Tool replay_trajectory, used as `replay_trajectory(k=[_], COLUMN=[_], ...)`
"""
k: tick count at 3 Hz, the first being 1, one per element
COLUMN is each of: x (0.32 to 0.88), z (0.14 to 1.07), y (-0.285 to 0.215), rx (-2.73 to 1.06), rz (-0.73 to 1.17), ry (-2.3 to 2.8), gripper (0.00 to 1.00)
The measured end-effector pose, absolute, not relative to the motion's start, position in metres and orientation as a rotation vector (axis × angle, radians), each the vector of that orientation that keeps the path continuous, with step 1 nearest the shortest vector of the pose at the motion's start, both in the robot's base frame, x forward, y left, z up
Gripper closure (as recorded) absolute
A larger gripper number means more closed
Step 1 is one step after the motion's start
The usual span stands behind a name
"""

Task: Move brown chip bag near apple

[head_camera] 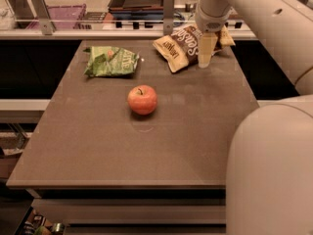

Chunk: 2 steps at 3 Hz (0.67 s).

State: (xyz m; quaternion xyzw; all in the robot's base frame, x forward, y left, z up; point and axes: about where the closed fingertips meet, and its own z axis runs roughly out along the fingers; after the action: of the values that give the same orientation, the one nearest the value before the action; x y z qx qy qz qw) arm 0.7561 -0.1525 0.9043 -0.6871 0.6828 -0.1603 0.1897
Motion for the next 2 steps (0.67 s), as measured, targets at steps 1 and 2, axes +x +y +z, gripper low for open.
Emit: replay_trajectory(k=[1, 2], x=[0.765, 0.779], z=[0.895, 0.895], y=[-0.155, -0.164], rx=[-1.953, -1.918], rz=[-0.479, -0.542], ry=[1.912, 1.876], gripper=[0.00, 0.00])
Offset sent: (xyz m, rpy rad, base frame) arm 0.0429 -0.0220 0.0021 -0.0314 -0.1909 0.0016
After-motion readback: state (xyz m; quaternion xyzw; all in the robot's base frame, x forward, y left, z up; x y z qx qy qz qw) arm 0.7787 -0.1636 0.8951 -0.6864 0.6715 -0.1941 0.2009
